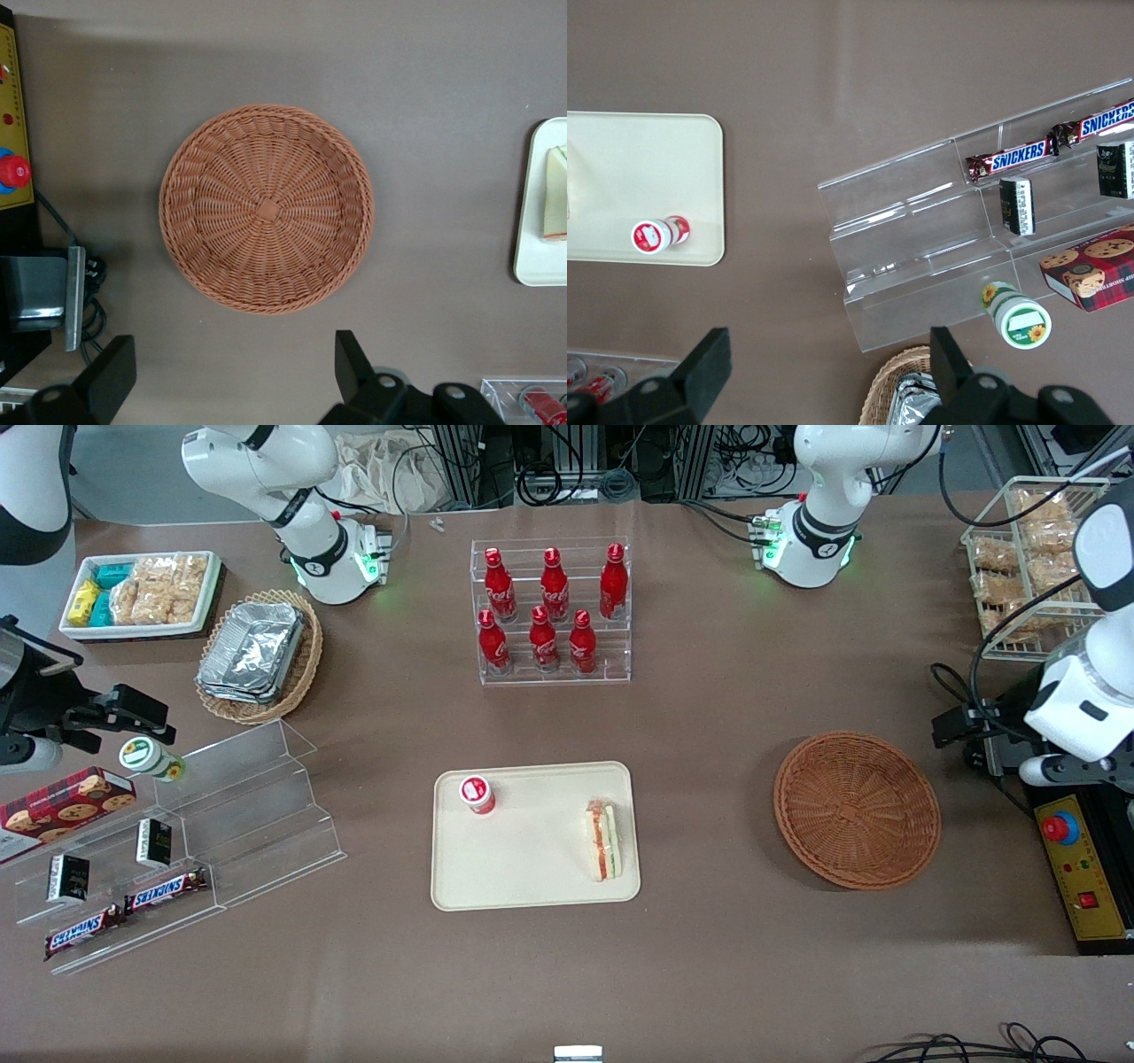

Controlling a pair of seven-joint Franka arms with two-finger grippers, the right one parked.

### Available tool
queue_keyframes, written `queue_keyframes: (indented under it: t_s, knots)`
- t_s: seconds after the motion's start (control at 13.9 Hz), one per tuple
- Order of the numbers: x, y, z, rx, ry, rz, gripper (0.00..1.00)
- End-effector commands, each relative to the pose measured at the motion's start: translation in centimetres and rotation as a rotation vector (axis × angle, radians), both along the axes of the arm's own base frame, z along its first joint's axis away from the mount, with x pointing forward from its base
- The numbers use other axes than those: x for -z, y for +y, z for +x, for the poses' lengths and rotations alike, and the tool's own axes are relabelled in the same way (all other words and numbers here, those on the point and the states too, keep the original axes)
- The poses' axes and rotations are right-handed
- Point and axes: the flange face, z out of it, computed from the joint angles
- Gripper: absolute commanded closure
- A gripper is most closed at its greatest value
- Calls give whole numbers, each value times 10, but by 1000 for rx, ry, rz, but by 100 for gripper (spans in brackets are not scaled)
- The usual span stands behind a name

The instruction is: Place sandwich from basket to tray

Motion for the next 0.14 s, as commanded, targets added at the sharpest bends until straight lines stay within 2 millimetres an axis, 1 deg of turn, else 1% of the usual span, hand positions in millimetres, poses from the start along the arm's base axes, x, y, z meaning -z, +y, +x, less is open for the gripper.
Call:
queue_keyframes:
  t_s: [0.0,0.07]
  knots:
    - [-3,10,-8,16,5,-17,1]
    - [-1,15,-7,22,8,-18,1]
